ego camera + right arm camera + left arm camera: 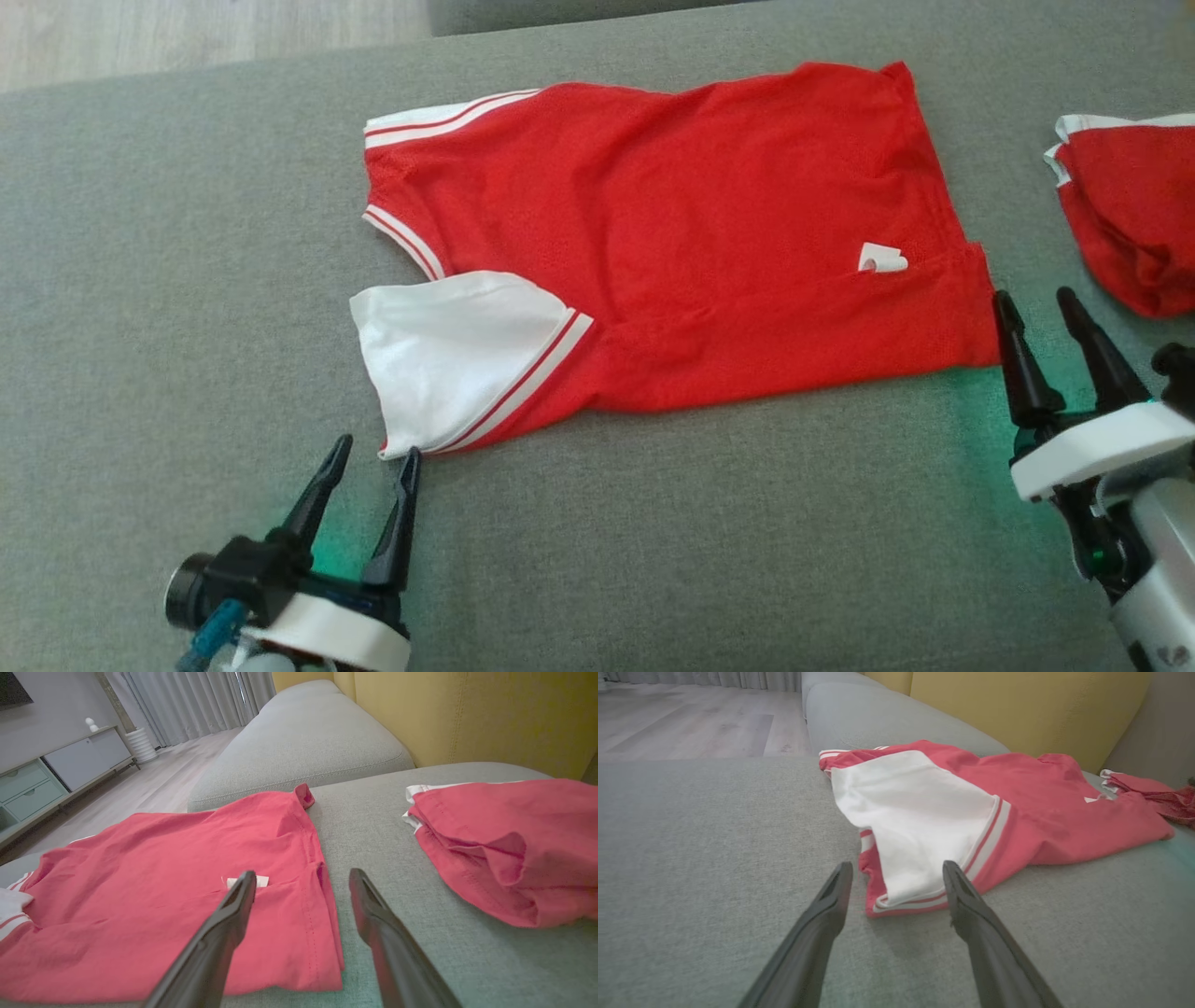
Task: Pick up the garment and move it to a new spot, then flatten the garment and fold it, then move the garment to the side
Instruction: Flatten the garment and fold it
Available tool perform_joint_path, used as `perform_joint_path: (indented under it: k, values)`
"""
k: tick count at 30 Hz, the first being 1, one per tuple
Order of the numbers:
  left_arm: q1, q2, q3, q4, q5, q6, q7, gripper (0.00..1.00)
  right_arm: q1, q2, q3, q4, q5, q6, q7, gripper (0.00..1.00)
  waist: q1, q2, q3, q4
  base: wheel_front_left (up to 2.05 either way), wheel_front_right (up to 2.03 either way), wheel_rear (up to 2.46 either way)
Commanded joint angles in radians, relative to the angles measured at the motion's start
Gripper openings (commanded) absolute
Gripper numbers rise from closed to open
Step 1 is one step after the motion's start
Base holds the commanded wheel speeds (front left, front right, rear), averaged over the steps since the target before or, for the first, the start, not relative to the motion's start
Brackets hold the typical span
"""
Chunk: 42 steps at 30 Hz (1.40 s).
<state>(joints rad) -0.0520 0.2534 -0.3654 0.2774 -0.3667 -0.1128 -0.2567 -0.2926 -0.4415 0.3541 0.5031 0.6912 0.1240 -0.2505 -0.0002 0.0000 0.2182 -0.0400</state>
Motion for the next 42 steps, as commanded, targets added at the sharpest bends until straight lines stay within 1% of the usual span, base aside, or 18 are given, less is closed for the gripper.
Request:
perform_joint_path:
  k: [1,5,11,18,20,21,22,23,24,29,33,36,37,39,40,42]
  values:
    - [-0.044,0.000,0.056,0.001,0.016,0.005,-0.005,1.00,0.009,-0.015,-0.002,-0.042,-0.011,0.007,-0.011,1.00,0.0002,0.0000,0.006,-0.005,0.00,0.00,0.00]
    - [-0.076,-0.014,0.070,0.045,0.021,0.000,-0.005,1.00,0.016,-0.017,-0.010,-0.053,-0.013,0.007,-0.011,1.00,0.0002,0.0000,0.012,-0.007,0.00,0.00,0.00]
    - [-0.145,-0.032,0.063,0.161,0.023,-0.011,-0.005,1.00,0.016,-0.021,-0.016,-0.061,-0.017,0.007,-0.011,1.00,0.0002,0.0000,0.023,-0.013,0.00,0.00,0.00]
    - [-0.231,-0.052,0.013,0.303,0.004,-0.017,-0.005,1.00,0.004,-0.021,-0.016,-0.058,-0.021,0.007,-0.011,1.00,0.0002,0.0000,0.053,-0.012,0.00,0.00,0.00]
    - [-0.253,-0.055,-0.025,0.344,-0.010,-0.017,0.001,1.00,-0.001,-0.019,-0.013,-0.050,-0.021,0.007,-0.009,1.00,0.0002,0.0000,0.058,-0.010,0.00,0.00,0.00]
    - [-0.261,-0.056,-0.046,0.359,-0.028,-0.017,0.010,0.91,-0.003,-0.018,-0.012,-0.045,-0.021,0.007,-0.006,1.00,0.0002,0.0000,0.060,-0.010,0.00,0.00,0.00]
    - [-0.268,-0.054,-0.074,0.370,-0.045,-0.017,0.021,0.52,-0.006,-0.017,-0.011,-0.039,-0.021,0.007,-0.002,1.00,0.0002,0.0000,0.061,-0.009,0.00,0.00,0.00]
    - [-0.274,-0.049,-0.106,0.374,-0.063,-0.017,0.032,0.17,-0.009,-0.016,-0.010,-0.031,-0.022,0.007,0.004,1.00,0.0002,0.0000,0.061,-0.008,0.00,0.00,0.00]
    - [-0.277,-0.042,-0.131,0.376,-0.085,-0.017,0.039,0.00,-0.012,-0.014,-0.011,-0.022,-0.023,0.007,0.010,1.00,0.0002,0.0000,0.059,-0.007,0.00,0.00,0.00]
    - [-0.275,0.003,-0.221,0.346,-0.167,-0.018,0.045,0.00,-0.022,0.004,-0.027,0.055,-0.038,0.007,0.052,1.00,0.0002,0.0000,0.036,0.005,0.00,0.00,0.00]
    - [-0.272,0.045,-0.243,0.297,-0.201,-0.018,0.026,0.00,-0.034,0.026,-0.031,0.116,-0.055,0.007,0.092,1.00,0.0002,0.0000,0.022,0.019,0.00,0.00,0.00]
    - [-0.274,0.063,-0.245,0.276,-0.202,-0.018,0.023,0.00,-0.051,0.044,-0.026,0.147,-0.043,0.007,0.115,1.00,0.0002,0.0000,0.021,0.025,0.00,0.00,0.00]
    - [-0.276,0.068,-0.245,0.271,-0.202,-0.018,0.022,0.00,-0.058,0.050,-0.022,0.158,-0.037,0.007,0.126,0.95,0.0002,0.0000,0.021,0.026,0.00,0.00,0.00]
    - [-0.282,0.075,-0.245,0.263,-0.202,-0.018,0.023,0.00,-0.072,0.059,-0.010,0.173,-0.018,0.007,0.142,0.20,0.0002,0.0000,0.021,0.028,0.00,0.00,0.00]
    - [-0.284,0.078,-0.246,0.260,-0.201,-0.018,0.025,0.00,-0.078,0.059,-0.002,0.179,-0.012,0.007,0.147,0.00,0.0002,0.0000,0.020,0.029,0.00,0.00,0.00]
    - [-0.289,0.083,-0.247,0.257,-0.201,-0.018,0.027,0.00,-0.087,0.057,0.014,0.188,0.003,0.007,0.151,0.00,0.0002,0.0000,0.017,0.030,0.00,0.00,0.00]
